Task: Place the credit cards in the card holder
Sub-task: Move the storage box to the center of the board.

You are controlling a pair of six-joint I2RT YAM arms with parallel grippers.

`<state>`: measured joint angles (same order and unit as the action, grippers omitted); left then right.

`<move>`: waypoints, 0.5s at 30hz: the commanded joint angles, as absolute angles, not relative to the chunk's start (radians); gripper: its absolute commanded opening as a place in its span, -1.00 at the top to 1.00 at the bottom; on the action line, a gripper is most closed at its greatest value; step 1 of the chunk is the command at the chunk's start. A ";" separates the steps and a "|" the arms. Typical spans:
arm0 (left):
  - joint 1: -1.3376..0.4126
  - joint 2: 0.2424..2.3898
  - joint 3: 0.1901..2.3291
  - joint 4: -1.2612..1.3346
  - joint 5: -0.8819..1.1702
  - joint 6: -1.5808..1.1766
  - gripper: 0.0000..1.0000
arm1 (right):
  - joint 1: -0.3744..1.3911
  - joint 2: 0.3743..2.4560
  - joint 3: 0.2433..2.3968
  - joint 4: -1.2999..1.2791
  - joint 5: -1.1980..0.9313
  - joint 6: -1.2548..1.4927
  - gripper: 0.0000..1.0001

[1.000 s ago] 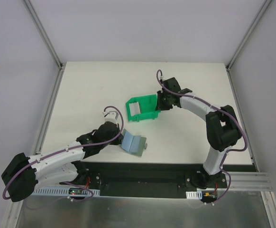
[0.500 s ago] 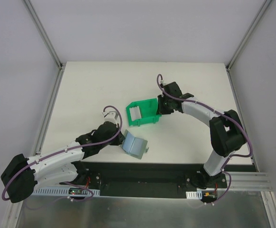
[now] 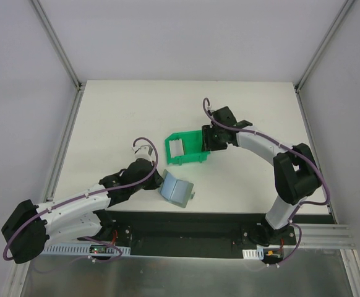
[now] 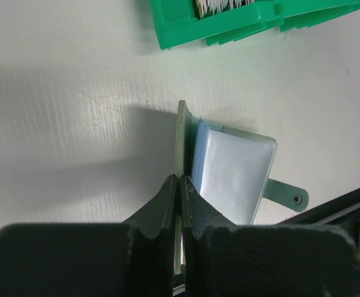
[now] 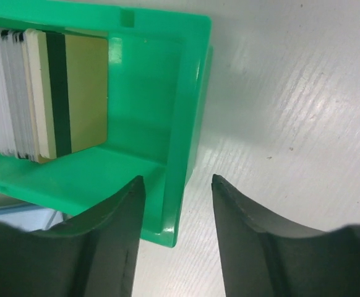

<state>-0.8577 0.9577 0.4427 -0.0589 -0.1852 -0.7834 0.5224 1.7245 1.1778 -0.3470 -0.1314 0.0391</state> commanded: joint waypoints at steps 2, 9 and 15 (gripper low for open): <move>-0.859 0.965 0.436 -0.072 -0.178 -0.822 1.00 | 0.512 1.614 1.261 -0.399 -0.149 0.015 -0.12; -0.858 0.956 0.434 -0.072 -0.183 -0.833 1.00 | 0.508 1.435 1.223 -0.399 -0.149 0.073 -0.25; -0.859 0.959 0.431 -0.072 -0.196 -0.848 1.00 | 0.573 1.263 0.985 -0.103 -0.339 0.302 0.06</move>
<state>-0.8577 0.9623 0.4427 -0.0597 -0.1864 -0.8265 0.5159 1.3315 1.0855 -0.2485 -0.2325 0.1528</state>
